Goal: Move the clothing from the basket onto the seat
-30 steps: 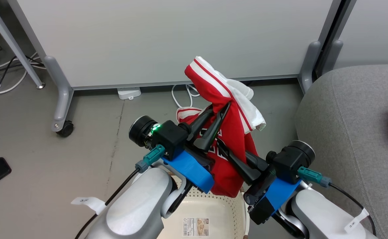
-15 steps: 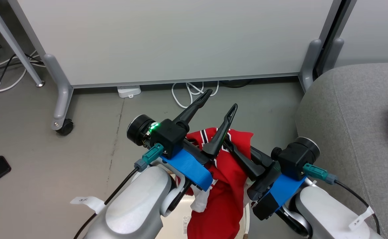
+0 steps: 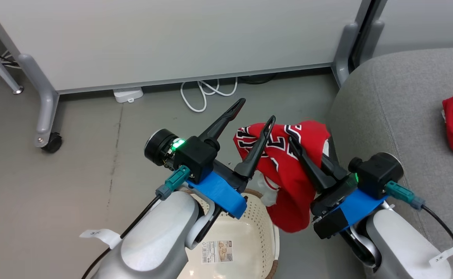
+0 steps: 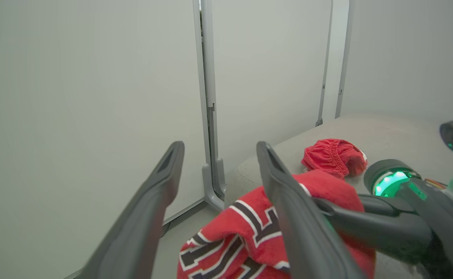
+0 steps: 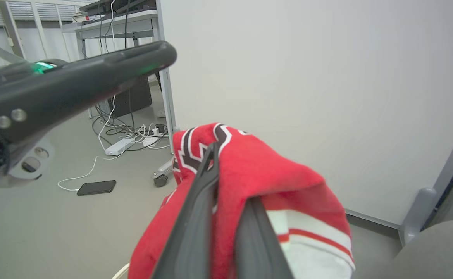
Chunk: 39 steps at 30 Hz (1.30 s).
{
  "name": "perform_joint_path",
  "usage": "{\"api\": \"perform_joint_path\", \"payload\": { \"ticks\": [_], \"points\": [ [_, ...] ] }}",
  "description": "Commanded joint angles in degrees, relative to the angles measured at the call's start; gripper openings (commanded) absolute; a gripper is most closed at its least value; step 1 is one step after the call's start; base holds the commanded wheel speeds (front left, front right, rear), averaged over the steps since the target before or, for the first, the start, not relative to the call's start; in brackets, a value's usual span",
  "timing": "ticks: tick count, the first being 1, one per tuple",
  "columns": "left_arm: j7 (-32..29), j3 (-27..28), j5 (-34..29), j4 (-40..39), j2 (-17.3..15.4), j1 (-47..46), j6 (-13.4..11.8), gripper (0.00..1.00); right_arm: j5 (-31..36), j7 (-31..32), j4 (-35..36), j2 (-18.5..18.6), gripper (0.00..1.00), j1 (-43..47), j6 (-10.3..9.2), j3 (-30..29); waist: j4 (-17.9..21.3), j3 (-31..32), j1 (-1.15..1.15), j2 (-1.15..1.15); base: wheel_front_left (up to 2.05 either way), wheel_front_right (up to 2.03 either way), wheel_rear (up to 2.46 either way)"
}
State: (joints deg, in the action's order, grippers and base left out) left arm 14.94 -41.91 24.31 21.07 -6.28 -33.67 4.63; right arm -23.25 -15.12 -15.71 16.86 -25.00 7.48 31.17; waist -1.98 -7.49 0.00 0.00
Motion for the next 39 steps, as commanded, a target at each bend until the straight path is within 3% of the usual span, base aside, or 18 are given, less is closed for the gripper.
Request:
{"api": "perform_joint_path", "payload": {
  "ticks": [1,27,39],
  "points": [
    [0.22,-0.14,-0.19,-0.16,-0.21,-1.07,-0.03,1.0,0.71,-0.05,0.5,-0.14,0.0,1.0,0.03,-1.53,1.58,-1.28,0.0,0.0,0.0,0.0,0.0],
    [0.31,-2.87,-1.71,1.6,-0.03,-3.31,0.65,1.0,2.93,-0.05,2.93,-2.58,0.0,5.46,0.03,-13.41,16.05,-6.33,0.0,0.0,0.0,0.0,0.0],
    [0.33,-4.11,-1.69,2.21,0.56,-3.64,0.94,1.0,3.57,-0.05,3.72,-4.17,0.0,8.46,0.03,-17.06,18.37,-7.11,0.0,0.0,0.0,0.0,0.0]
  ]
}}
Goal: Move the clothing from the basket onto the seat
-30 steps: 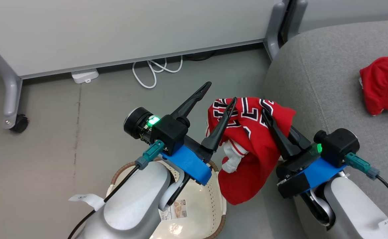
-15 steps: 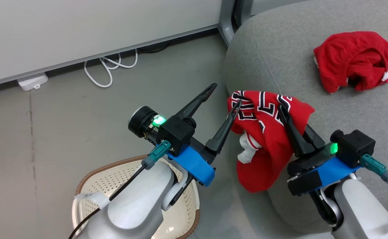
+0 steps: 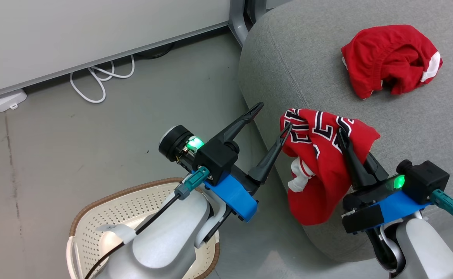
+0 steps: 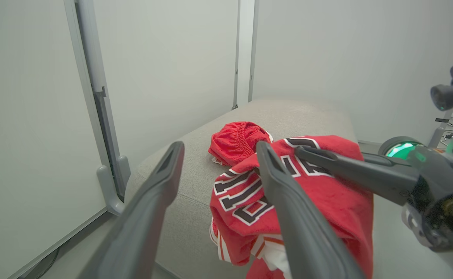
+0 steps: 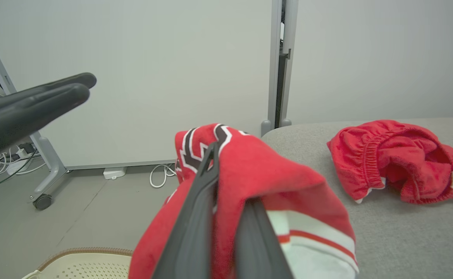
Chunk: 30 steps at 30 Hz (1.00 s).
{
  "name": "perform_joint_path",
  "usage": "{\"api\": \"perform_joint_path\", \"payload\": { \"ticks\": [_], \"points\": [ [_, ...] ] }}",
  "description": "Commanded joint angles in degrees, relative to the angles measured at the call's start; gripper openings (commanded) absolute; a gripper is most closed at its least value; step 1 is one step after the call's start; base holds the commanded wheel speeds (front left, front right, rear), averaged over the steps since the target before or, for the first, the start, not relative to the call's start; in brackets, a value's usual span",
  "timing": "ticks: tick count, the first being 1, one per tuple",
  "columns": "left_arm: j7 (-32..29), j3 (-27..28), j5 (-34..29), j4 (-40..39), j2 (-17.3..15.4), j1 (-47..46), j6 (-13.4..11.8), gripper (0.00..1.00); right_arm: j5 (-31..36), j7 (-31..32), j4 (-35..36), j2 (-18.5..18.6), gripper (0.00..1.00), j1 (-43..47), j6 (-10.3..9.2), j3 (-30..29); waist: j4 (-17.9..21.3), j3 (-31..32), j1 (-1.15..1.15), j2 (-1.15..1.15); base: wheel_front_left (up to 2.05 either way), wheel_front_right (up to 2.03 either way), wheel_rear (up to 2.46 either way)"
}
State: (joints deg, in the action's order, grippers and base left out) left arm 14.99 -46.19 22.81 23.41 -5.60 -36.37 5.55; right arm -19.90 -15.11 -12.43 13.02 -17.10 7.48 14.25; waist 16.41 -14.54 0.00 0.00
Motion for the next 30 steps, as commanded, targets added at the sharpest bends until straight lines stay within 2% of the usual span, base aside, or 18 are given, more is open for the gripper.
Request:
{"api": "perform_joint_path", "payload": {
  "ticks": [1,6,10,18,25,30],
  "points": [
    [0.27,0.28,-0.19,-0.26,-0.14,-0.94,0.02,1.0,0.22,-0.07,0.62,-0.43,0.0,0.67,0.03,-0.3,-0.04,-0.15,0.0,0.0,0.0,0.0,0.0],
    [0.28,0.73,-0.72,-0.89,-0.41,-1.34,-0.08,1.0,-1.15,-0.06,2.16,-0.93,0.0,-0.92,0.03,-1.69,-0.44,-1.08,0.0,0.0,0.0,0.0,0.0],
    [0.28,1.12,-1.38,-1.52,-0.72,-1.98,-0.4,1.0,-0.84,-0.06,3.96,0.35,0.0,-4.22,0.03,-3.04,-0.86,-2.92,0.0,0.0,0.0,0.0,0.0],
    [-0.14,1.32,-2.8,-2.35,-1.6,-5.01,-1.05,1.0,0.81,-0.06,7.94,3.26,0.0,-16.03,0.03,-8.67,-2.25,-10.69,0.0,0.0,0.0,0.0,0.0],
    [-1.53,1.52,-4.63,-4.11,-3.16,-8.71,-1.92,1.0,2.86,-0.06,10.3,6.39,0.0,-29.43,0.03,-18.34,-2.62,-20.26,0.0,0.0,0.0,0.0,0.0],
    [-2.17,1.53,-5.79,-5.3,-4.12,-11.23,-2.36,1.0,4.47,-0.06,9.82,10.35,0.0,-37.14,0.02,-25.74,-2.57,-25.67,0.0,0.0,0.0,0.0,0.0]
  ]
}}
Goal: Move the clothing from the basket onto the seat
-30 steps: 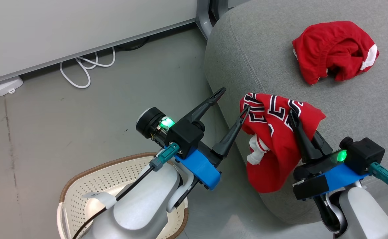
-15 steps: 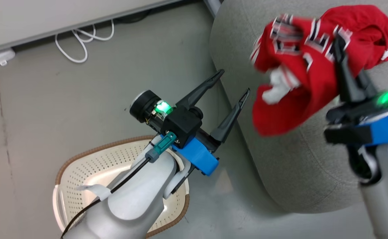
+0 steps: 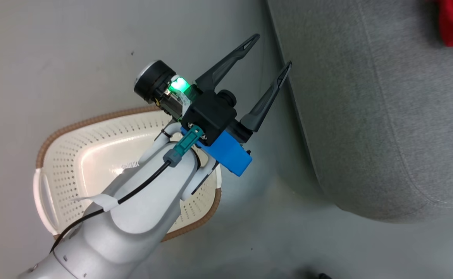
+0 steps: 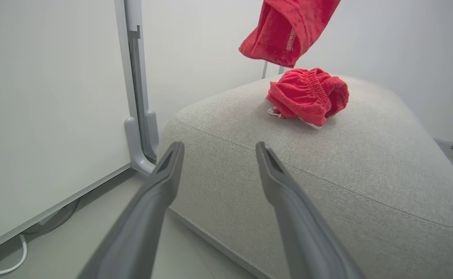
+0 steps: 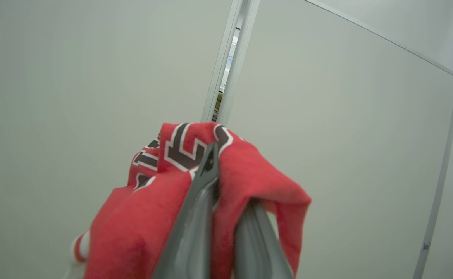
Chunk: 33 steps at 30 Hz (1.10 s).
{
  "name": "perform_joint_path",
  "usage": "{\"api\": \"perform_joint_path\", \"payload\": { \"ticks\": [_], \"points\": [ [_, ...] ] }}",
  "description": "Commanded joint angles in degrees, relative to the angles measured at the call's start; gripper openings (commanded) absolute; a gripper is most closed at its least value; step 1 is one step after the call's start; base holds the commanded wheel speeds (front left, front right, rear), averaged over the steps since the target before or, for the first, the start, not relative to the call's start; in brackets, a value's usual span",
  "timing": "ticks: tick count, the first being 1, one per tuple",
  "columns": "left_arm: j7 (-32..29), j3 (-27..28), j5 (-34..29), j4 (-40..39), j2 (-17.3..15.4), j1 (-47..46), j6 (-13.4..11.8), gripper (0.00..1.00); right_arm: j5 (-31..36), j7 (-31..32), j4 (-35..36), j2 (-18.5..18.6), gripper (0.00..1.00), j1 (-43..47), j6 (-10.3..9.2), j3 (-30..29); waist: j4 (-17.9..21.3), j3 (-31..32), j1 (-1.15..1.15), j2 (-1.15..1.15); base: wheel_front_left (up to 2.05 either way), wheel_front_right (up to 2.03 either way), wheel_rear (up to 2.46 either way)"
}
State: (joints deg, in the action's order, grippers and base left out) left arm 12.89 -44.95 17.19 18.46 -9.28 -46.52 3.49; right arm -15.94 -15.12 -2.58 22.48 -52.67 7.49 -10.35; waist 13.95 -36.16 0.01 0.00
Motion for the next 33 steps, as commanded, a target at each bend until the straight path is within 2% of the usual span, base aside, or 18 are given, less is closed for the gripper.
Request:
{"api": "perform_joint_path", "payload": {
  "ticks": [1,7,10,15,16,21,28,29,30,31,33],
  "points": [
    [-0.13,0.32,-0.41,-0.6,-0.54,-1.46,-0.38,1.0,0.63,-0.04,-0.14,1.83,0.0,-2.61,0.02,-2.44,-0.04,-4.95,-0.01,0.0,0.0,0.0,0.0],
    [-0.33,0.12,-0.92,-0.85,-1.24,-2.56,-0.56,1.0,0.05,-0.04,-5.71,7.15,0.0,-5.77,0.01,-8.62,0.54,-8.1,-0.01,0.0,0.0,0.0,0.0],
    [-0.16,-0.08,-0.94,-0.74,-1.38,-2.7,-0.63,1.0,0.14,-0.04,-9.68,8.31,0.0,-4.65,0.01,-10.52,0.61,-8.83,-0.01,0.0,0.0,0.0,0.0],
    [-0.03,-0.2,-0.77,-0.56,-1.59,-2.88,-0.74,1.0,-0.45,-0.04,-15.79,7.68,0.0,-1.78,0.02,-11.41,0.6,-9.39,-0.01,0.0,0.0,0.0,0.0],
    [-0.03,-0.22,-0.69,-0.51,-1.82,-2.95,-0.81,1.0,-0.85,-0.04,-19.02,6.85,0.0,-0.84,0.01,-10.93,0.64,-9.55,-0.01,0.0,0.0,0.0,0.0],
    [-0.29,-0.35,-0.49,-0.58,-1.97,-3.45,-0.86,1.0,-1.74,-0.04,-25.83,4.63,0.0,1.69,0.02,-9.68,0.48,-9.82,-0.01,0.0,0.0,0.0,0.0],
    [0.03,-0.53,-0.15,-0.25,-2.2,-3.09,-1.13,1.0,-2.04,-0.04,-29.98,1.96,0.0,4.77,0.01,-8.32,0.37,-9.02,-0.01,0.0,0.0,0.0,0.0],
    [0.14,-0.54,-0.09,-0.17,-2.21,-2.9,-1.19,1.0,-1.68,-0.04,-29.66,1.66,0.09,5.15,0.01,-8.36,0.38,-8.71,-0.01,0.0,0.0,0.0,0.0],
    [0.24,-0.53,-0.12,-0.08,-2.29,-2.69,-1.32,1.0,-1.52,-0.04,-29.2,1.21,0.96,5.54,0.01,-8.99,0.46,-8.35,-0.01,0.0,0.0,0.0,0.0],
    [0.37,-0.53,-0.06,0.01,-2.32,-2.41,-1.33,1.0,-1.32,-0.04,-28.79,0.53,1.0,6.34,0.01,-9.46,0.53,-7.84,-0.01,0.0,0.0,0.0,0.0],
    [0.65,-0.49,0.26,0.34,-2.19,-1.88,-1.46,1.0,-0.49,-0.04,-27.97,-0.51,1.0,8.07,0.01,-9.83,0.61,-6.59,-0.01,0.0,0.0,0.0,0.0]
  ]
}}
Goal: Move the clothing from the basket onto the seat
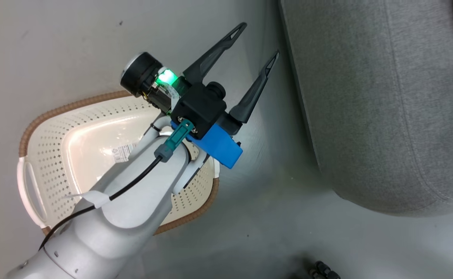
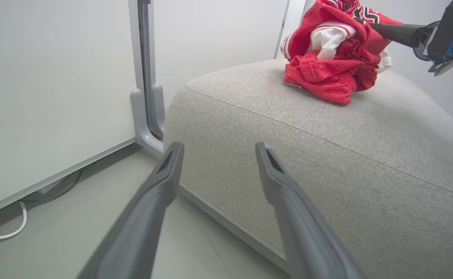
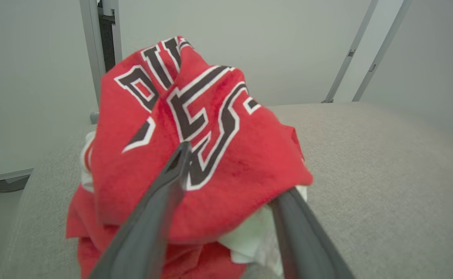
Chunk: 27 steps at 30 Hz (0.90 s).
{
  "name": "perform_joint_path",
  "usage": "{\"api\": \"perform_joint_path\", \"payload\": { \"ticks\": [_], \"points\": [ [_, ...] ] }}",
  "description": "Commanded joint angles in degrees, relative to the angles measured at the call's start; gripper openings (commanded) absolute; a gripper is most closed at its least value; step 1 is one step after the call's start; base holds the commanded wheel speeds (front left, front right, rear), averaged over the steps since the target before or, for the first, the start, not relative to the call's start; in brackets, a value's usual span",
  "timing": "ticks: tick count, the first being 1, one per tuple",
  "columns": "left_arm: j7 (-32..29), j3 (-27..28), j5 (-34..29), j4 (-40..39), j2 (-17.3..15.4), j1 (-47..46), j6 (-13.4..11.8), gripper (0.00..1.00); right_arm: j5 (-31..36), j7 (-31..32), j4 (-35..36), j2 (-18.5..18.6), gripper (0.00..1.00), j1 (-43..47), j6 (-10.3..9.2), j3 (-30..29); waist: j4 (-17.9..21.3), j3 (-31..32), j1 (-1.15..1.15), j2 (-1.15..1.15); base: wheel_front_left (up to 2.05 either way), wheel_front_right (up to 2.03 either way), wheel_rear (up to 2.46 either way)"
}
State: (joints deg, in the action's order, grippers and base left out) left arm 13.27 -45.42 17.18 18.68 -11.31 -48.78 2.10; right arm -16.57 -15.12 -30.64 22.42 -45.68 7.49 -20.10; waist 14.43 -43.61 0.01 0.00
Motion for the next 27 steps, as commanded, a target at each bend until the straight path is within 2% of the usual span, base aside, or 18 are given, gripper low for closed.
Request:
{"api": "perform_joint_path", "payload": {
  "ticks": [1,9,14,21,24,27],
  "points": [
    [0.52,0.06,0.52,0.23,0.01,0.71,-0.15,1.0,0.55,-0.04,0.64,-0.83,1.0,1.97,0.01,-0.2,0.18,1.54,-0.01,0.0,0.0,0.0,0.0],
    [1.74,1.12,2.16,1.72,1.32,4.76,-0.52,1.0,4.92,-0.04,7.46,-4.47,1.0,13.5,0.01,-2.25,-0.2,9.83,-0.01,0.0,0.0,0.0,0.0],
    [1.96,3.8,3.1,0.87,1.86,8.96,-1.57,1.0,7.14,-0.04,13.34,-7.16,1.0,19.52,0.02,-2.94,-0.66,16.03,-0.01,0.0,0.0,0.0,0.0],
    [1.99,10.5,1.92,-3.24,2.13,17.61,-2.92,1.0,8.83,-0.04,21.51,-10.15,1.0,25.4,0.01,3.21,-2.56,23.88,-0.01,0.0,0.0,0.0,0.0],
    [1.99,13.53,0.92,-5.0,2.27,20.68,-2.97,1.0,8.84,-0.03,23.6,-10.85,1.0,26.96,0.01,5.85,-3.2,25.74,-0.01,0.0,0.0,0.0,0.0],
    [1.99,17.74,-0.44,-6.43,2.51,23.96,-4.05,1.0,9.08,-0.03,24.89,-11.93,1.0,28.53,0.04,9.6,-5.06,28.82,-0.01,0.0,0.0,0.0,0.0]
  ]
}}
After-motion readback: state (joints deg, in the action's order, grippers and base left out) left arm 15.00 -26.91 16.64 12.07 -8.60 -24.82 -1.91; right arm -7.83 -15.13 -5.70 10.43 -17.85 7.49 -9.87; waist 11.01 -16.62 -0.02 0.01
